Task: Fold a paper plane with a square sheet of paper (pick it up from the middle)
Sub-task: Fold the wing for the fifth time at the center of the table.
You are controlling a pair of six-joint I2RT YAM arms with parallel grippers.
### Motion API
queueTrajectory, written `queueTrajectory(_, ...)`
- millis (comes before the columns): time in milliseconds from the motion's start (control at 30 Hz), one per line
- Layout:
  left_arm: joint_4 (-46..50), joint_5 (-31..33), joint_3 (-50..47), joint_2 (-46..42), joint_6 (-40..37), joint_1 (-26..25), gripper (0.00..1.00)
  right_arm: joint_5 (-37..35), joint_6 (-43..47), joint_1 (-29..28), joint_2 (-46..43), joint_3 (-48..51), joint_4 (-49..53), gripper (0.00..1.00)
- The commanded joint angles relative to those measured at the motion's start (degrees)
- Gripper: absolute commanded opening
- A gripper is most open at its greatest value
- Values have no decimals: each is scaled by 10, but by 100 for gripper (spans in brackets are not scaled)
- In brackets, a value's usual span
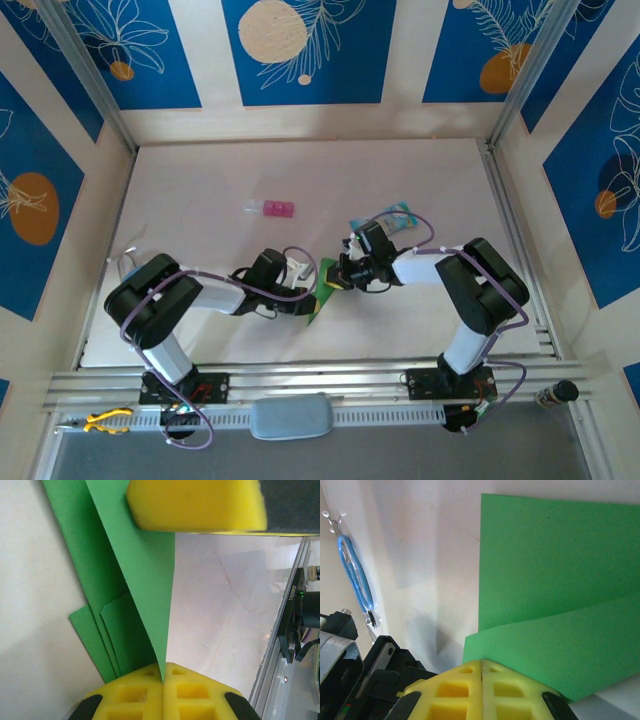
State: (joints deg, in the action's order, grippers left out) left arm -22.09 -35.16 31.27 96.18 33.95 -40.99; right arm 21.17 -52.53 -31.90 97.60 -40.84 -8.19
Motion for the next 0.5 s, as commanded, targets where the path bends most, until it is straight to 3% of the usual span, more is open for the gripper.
queueTrajectory(0, 19, -1, 1, 3, -21, 5, 0, -11, 8, 1, -32, 11, 24, 3)
queueTrajectory(467, 30, -26, 18, 50, -26, 3, 0, -16, 0, -1, -15, 21, 12, 3)
